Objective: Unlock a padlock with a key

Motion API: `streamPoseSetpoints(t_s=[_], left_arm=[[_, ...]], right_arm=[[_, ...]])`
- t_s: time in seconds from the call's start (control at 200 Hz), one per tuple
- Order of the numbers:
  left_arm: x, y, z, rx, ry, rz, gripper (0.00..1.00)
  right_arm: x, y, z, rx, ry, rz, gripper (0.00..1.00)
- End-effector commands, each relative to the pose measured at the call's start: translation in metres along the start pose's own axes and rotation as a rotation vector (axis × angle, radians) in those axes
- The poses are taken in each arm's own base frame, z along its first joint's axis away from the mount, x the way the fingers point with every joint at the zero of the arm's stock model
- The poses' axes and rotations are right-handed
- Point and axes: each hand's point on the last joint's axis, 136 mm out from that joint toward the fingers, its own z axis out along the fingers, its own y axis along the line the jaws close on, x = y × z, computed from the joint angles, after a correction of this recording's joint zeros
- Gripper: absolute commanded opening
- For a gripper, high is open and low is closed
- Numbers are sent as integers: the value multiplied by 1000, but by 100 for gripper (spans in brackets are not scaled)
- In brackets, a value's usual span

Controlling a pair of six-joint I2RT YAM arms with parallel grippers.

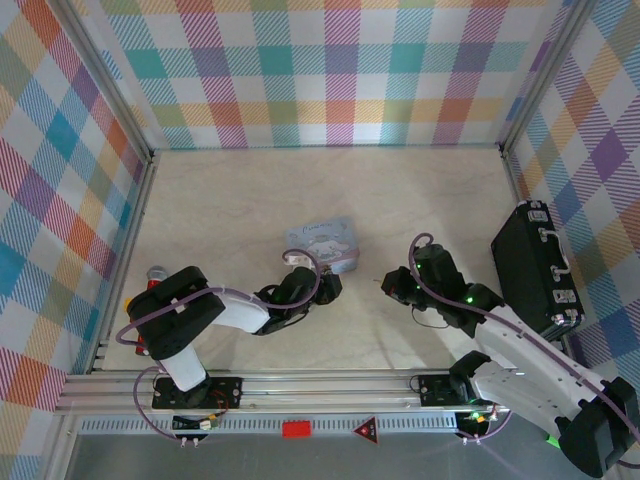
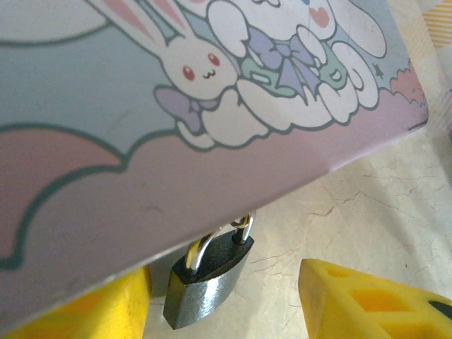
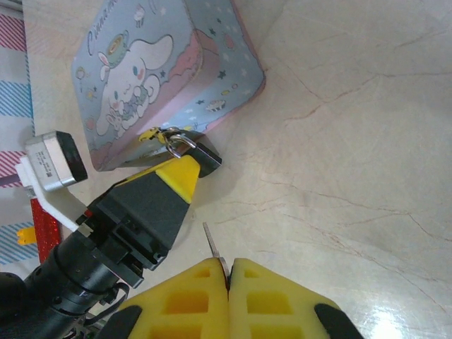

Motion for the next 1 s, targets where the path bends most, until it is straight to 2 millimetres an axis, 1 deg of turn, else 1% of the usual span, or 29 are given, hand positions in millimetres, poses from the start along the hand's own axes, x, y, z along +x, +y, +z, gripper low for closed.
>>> streamPoseSetpoints(t_s=[0.0, 0.115, 0.18, 0.485, 0.64, 0.86, 0.91, 0.99], left_arm=[[1, 15, 4, -42, -7, 38, 58], [5, 19, 13, -33, 13, 23, 57], [7, 20, 16, -37, 21, 20, 55], [7, 19, 15, -30, 21, 28, 33], [8, 19, 18, -28, 26, 26, 26], [5, 15, 16, -23, 23, 27, 10], [3, 13, 14, -21, 24, 25, 8], [1, 8, 13, -10, 28, 24, 7]], right_arm=[[3, 5, 0, -37, 1, 23, 0], [6, 7, 2, -51, 5, 37, 0], [7, 9, 3, -56, 10, 35, 0], [11, 9, 9, -40, 18, 30, 0], [12, 11, 13, -47, 23, 37, 0], [15, 7, 15, -38, 24, 56, 0], [15, 7, 15, -40, 23, 64, 0], [15, 6, 17, -44, 21, 85, 0]])
